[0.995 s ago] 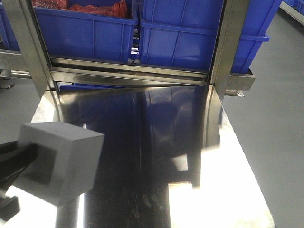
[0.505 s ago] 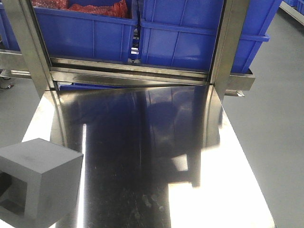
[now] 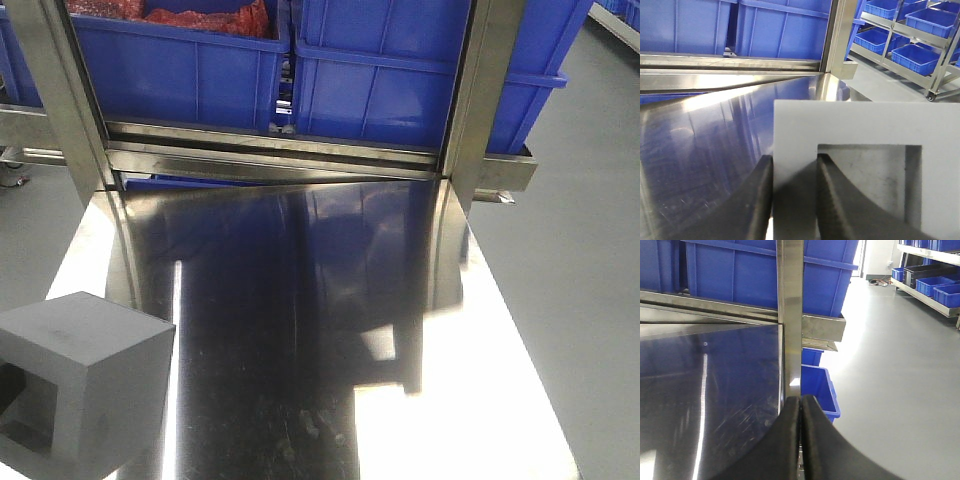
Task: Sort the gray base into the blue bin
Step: 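Drive away from the table holding the block in the left gripper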
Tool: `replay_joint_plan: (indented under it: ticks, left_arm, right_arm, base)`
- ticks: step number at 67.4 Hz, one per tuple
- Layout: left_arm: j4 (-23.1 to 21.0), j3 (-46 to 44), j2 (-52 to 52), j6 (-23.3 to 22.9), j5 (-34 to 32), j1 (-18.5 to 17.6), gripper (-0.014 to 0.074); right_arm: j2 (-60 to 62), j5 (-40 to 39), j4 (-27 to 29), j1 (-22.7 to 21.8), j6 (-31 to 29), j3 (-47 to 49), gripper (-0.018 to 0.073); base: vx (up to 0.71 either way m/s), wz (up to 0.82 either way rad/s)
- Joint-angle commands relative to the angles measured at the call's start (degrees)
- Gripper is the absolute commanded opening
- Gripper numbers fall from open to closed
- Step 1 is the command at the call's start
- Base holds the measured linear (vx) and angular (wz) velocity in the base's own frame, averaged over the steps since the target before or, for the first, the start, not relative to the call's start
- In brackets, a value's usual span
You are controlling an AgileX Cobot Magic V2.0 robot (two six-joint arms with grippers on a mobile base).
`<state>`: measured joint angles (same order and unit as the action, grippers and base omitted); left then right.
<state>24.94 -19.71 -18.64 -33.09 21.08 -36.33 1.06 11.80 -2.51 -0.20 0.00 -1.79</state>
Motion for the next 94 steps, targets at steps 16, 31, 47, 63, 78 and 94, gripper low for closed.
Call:
replay_joint_plan:
  ticks: [16,31,47,63,78,94]
  left_arm:
    - [0.35,-1.84,-0.31,-0.24,-5.69,-0.33,-0.0008]
    - [0.35,-1.84,-0.31,-0.24,-5.64,-0.33,-0.0008]
    - [0.35,-1.84,-0.31,-0.24,-5.49,-0.33,-0.0008]
    - [0.35,-1.84,-0.31,-0.24,-5.43,-0.33,-0.0008]
    - [0.35,-1.84,-0.31,-0.24,-5.43,-0.33,-0.0008]
    - [0.35,-1.84,-0.31,-0.24,-5.43,-0.33,-0.0007]
  right_arm:
    - [0.42,-4.61,-0.49,-0.09,-0.69,-0.32,-0.0005]
    - [0.42,-4.54,-0.49,-0.09,-0.69,-0.32,-0.0005]
    - [0.42,-4.54,-0.49,-0.09,-0.69,-0.32,-0.0005]
    - [0.42,-4.54,-0.49,-0.09,-0.69,-0.32,-0.0005]
    - [0.42,-4.54,-0.49,-0.09,-0.69,-0.32,-0.0005]
    - [0.42,-4.54,-0.49,-0.09,-0.69,-0.32,-0.0005]
  base:
    - [0.00,0.00]
    - [0.00,-0.13]
    - [-0.03,-0.47]
    - [-0.07,-0.59]
    - [-0.08,-0.57]
    - [-0.08,-0.51]
